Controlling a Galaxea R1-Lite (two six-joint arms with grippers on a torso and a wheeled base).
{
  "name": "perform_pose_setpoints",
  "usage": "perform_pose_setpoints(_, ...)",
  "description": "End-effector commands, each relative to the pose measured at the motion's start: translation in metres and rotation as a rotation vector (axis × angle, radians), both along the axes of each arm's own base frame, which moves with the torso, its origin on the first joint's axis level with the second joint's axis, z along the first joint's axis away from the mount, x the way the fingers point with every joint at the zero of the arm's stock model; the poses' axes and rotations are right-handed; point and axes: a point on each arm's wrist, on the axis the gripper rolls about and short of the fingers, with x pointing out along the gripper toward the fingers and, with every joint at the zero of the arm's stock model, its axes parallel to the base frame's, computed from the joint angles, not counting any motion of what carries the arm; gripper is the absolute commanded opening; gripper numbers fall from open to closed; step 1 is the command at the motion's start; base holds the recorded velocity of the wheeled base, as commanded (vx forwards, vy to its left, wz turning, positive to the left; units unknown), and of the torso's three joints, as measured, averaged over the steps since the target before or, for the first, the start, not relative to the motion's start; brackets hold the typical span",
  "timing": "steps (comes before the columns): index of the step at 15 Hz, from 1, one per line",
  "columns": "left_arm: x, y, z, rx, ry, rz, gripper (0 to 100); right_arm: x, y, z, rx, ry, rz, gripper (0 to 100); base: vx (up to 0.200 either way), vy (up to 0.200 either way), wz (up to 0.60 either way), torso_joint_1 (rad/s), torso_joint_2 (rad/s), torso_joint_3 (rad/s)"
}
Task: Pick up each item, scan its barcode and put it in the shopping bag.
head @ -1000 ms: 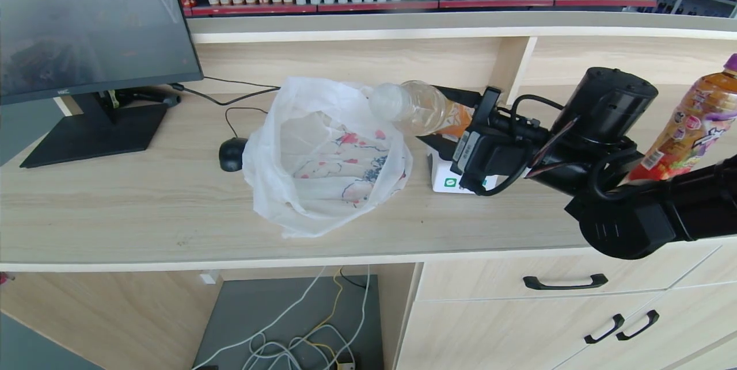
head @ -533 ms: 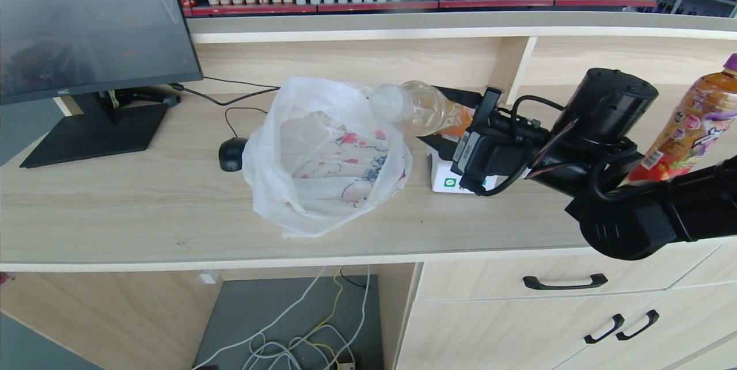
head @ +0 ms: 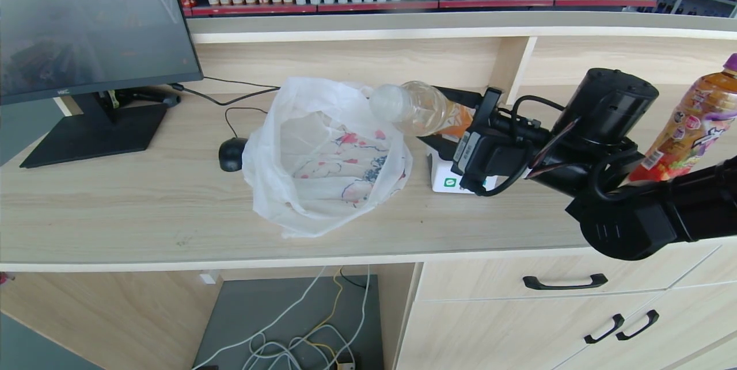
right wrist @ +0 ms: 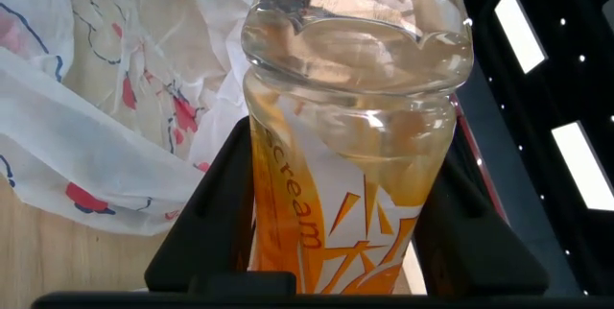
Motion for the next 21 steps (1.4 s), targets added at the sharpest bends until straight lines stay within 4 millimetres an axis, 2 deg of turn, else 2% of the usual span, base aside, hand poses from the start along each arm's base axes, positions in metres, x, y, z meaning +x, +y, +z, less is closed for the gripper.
perform_pose_setpoints(1, 0.000, 0.000, 0.000, 0.000, 0.000, 0.002, 100, -0.002, 0.000, 0.002, 0.000, -0.007, 0.000, 0, 0.000, 0.000, 0.00, 0.000, 0.00, 0.000)
perform_pose_setpoints(7, 0.000, 0.000, 0.000, 0.000, 0.000, 0.002, 100, -0.008, -0.002, 0.005, 0.007, -0.013, -0.001, 0, 0.000, 0.000, 0.00, 0.000, 0.00, 0.000)
perform_pose_setpoints(11, 0.000, 0.000, 0.000, 0.000, -0.002, 0.000, 100, -0.017, -0.005, 0.019, 0.032, -0.041, -0.006, 0, 0.000, 0.000, 0.00, 0.000, 0.00, 0.000)
perform_pose_setpoints(14, 0.000, 0.000, 0.000, 0.000, 0.000, 0.000, 100, -0.044, 0.008, 0.040, 0.116, -0.039, -0.016, 0, 0.000, 0.000, 0.00, 0.000, 0.00, 0.000)
perform_pose_setpoints(16, 0.000, 0.000, 0.000, 0.000, -0.002, 0.002, 100, -0.060, 0.010, 0.037, 0.141, -0.010, -0.038, 0, 0.000, 0.000, 0.00, 0.000, 0.00, 0.000)
perform_pose_setpoints(19, 0.000, 0.000, 0.000, 0.000, -0.002, 0.000, 100, -0.083, 0.001, 0.024, 0.235, 0.050, -0.088, 0, 0.000, 0.000, 0.00, 0.000, 0.00, 0.000)
perform_pose_setpoints(20, 0.000, 0.000, 0.000, 0.000, -0.002, 0.000, 100, -0.087, 0.002, 0.023, 0.243, 0.065, -0.080, 0, 0.000, 0.000, 0.00, 0.000, 0.00, 0.000)
perform_pose_setpoints(21, 0.000, 0.000, 0.000, 0.000, -0.002, 0.002, 100, -0.097, 0.013, 0.024, 0.273, 0.099, -0.027, 0, 0.000, 0.000, 0.00, 0.000, 0.00, 0.000)
